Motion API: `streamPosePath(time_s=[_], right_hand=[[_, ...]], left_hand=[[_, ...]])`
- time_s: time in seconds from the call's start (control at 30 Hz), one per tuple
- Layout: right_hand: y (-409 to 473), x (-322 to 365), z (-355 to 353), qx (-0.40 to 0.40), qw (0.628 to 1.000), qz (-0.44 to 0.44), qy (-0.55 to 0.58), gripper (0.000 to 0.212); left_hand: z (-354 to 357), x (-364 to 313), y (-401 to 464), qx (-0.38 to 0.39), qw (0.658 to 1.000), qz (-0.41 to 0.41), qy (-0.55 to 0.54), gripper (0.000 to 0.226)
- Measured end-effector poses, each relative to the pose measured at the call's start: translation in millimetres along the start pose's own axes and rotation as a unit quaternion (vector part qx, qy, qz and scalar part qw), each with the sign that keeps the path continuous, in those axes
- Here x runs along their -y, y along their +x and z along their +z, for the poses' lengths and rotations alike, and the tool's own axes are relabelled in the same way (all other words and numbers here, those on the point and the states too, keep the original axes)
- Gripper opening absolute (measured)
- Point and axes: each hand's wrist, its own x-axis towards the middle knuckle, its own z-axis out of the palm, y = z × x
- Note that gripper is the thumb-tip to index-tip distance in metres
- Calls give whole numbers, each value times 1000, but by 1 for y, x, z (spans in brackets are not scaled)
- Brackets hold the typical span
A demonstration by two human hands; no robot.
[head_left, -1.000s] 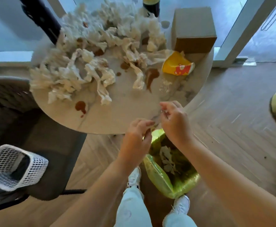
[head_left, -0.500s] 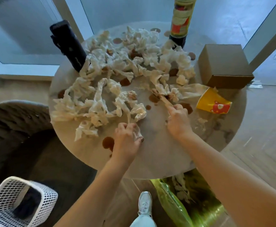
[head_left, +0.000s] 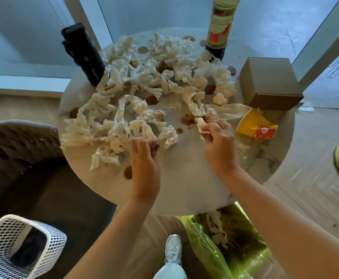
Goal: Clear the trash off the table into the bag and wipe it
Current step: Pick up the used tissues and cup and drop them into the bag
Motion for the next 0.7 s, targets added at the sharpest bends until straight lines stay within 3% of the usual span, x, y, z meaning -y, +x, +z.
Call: streamPosePath(time_s=[0.1, 0.23, 0.5, 0.6, 0.7], right_hand=[[-15, 0, -17, -15, 999, -27, 32, 15], [-50, -12, -53, -20, 996, -58, 65, 16], [-184, -103, -142, 78, 991, -40, 104, 16], [-248, -146, -162, 133, 988, 0, 84, 17], [-292, -186, -163, 191, 978, 59, 65, 19]], left_hand=[[-1, -20, -14, -5, 999, 34, 1, 14], [3, -56, -57, 49, 997, 56, -33, 10], [34, -130, -220, 270, 954, 31, -127, 13], [58, -128, -277, 367, 920, -59, -128, 14], [91, -115, -313, 402, 893, -165, -114, 11]])
